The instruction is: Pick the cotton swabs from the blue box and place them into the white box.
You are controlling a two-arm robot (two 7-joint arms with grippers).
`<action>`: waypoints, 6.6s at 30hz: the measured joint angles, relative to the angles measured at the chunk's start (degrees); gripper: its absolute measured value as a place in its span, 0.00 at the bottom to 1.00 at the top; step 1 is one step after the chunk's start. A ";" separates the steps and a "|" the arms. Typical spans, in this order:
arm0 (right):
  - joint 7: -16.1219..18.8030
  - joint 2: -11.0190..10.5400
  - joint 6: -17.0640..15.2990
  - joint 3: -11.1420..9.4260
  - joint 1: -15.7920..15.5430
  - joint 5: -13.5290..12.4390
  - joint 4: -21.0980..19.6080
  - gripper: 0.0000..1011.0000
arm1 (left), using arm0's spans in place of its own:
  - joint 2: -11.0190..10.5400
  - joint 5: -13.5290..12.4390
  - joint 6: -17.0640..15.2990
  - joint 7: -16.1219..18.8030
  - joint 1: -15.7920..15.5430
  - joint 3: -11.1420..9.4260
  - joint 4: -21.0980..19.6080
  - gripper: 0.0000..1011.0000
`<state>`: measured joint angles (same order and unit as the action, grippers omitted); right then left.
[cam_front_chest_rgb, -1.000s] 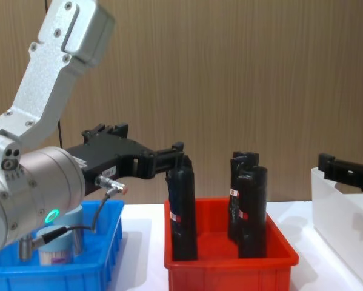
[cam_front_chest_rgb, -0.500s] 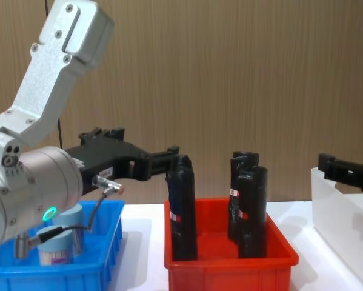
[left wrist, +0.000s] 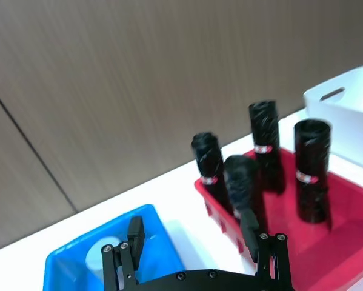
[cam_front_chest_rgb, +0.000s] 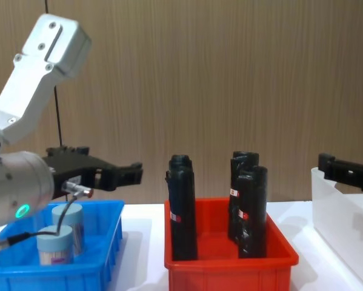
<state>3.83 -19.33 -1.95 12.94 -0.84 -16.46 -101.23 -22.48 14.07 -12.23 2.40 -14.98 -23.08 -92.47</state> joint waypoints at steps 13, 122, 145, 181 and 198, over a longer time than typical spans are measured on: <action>0.00 0.00 0.00 0.00 0.00 0.00 0.00 0.99 | -0.38 1.93 -6.87 -1.45 -1.58 1.91 2.09 0.99; 0.00 0.00 0.00 0.00 0.00 0.00 0.00 0.99 | 2.10 5.48 -5.25 -11.99 -10.73 7.00 23.14 0.67; 0.00 0.00 0.00 0.00 0.00 0.00 0.00 0.99 | 1.85 4.28 -3.76 -20.07 -10.82 6.54 10.71 0.67; 0.00 0.00 0.00 0.00 0.00 0.00 0.00 0.99 | 11.56 3.47 -9.02 -38.00 -25.17 1.64 20.05 0.67; 0.00 0.01 0.00 0.00 0.02 0.00 0.00 0.99 | 13.52 2.95 -10.99 -41.08 -28.59 0.72 23.69 0.67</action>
<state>3.83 -19.32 -1.95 12.94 -0.82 -16.46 -101.23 -8.96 17.02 -23.22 -38.69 -43.57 -22.36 -68.77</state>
